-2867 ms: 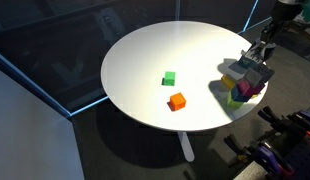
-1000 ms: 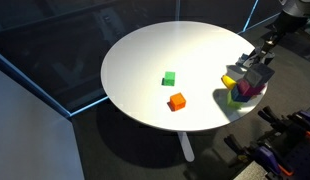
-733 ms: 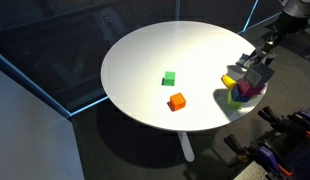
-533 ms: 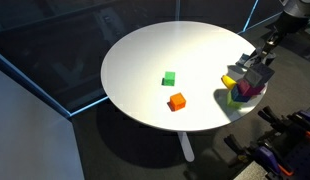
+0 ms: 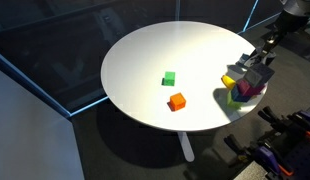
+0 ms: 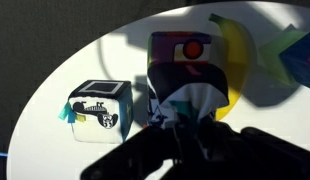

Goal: Put the furthest toy foam on the closest toy foam

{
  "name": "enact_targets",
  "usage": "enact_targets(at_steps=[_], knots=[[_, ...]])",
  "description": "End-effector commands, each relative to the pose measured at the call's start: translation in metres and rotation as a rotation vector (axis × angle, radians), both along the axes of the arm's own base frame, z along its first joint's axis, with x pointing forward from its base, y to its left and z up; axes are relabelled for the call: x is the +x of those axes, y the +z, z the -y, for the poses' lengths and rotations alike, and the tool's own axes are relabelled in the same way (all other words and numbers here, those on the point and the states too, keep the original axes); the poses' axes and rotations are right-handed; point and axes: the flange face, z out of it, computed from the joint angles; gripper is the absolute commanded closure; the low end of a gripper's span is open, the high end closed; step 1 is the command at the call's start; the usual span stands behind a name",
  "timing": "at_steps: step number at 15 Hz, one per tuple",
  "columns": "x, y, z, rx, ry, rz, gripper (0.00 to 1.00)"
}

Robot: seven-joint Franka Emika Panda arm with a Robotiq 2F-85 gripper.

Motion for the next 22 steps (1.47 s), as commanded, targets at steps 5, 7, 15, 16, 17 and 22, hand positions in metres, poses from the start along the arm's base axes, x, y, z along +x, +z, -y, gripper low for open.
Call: enact_targets(at_steps=[5, 7, 15, 16, 17, 22], knots=[[0.0001, 0.0005, -0.0002, 0.0, -0.001, -0.001, 0.85], [0.0002, 0.0005, -0.0002, 0.0, -0.001, -0.001, 0.85], [-0.0026, 0.0006, -0.0008, 0.007, 0.005, -0.001, 0.95], [-0.0033, 0.0006, -0.0006, 0.009, 0.007, -0.002, 0.95], [-0.0039, 0.0007, -0.0002, 0.009, 0.008, 0.0, 0.95], [-0.0075, 0.0043, 0.0033, 0.013, 0.008, 0.001, 0.95]])
